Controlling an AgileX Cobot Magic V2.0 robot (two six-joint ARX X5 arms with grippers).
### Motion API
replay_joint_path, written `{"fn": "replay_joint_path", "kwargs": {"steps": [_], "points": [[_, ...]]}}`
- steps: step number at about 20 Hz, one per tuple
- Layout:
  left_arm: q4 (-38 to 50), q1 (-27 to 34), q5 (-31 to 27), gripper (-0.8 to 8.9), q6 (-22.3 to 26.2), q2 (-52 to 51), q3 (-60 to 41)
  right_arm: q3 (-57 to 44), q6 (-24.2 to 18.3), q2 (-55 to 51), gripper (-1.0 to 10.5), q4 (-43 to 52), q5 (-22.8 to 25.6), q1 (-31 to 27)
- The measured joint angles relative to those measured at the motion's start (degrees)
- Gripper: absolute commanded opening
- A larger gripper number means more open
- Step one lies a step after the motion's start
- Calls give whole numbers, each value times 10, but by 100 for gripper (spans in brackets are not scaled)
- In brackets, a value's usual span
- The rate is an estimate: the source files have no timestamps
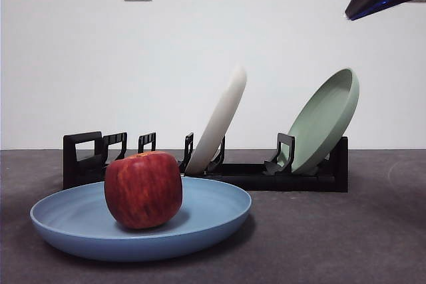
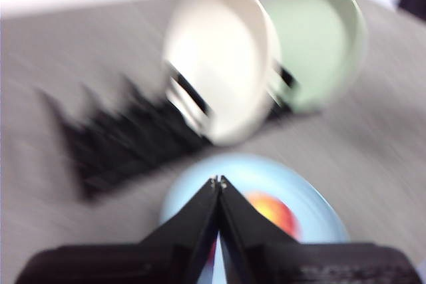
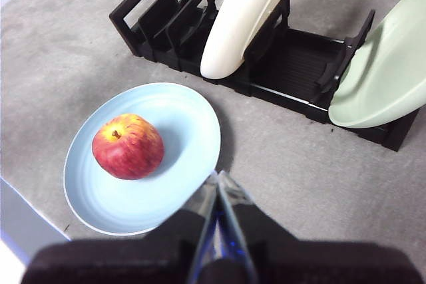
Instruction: Take the blue plate from the plate rack,put the plate on the table,take the apple from the table,put the apple in the plate
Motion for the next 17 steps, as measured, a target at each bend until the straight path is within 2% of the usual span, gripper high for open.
{"fn": "replay_joint_path", "kwargs": {"steps": [4, 7, 9, 12, 17], "points": [[38, 130, 0, -3, 12, -102, -51, 0, 0, 0, 1, 0, 0, 0], [92, 229, 0, -2, 13, -167, -133, 0, 0, 0, 1, 0, 0, 0], [138, 271, 1, -2, 14, -199, -187, 0, 0, 0, 1, 0, 0, 0], [208, 305, 9, -3, 19, -228, -258, 0, 0, 0, 1, 0, 0, 0], [213, 342, 57, -3, 41, -271, -319, 0, 0, 0, 1, 0, 0, 0]]}}
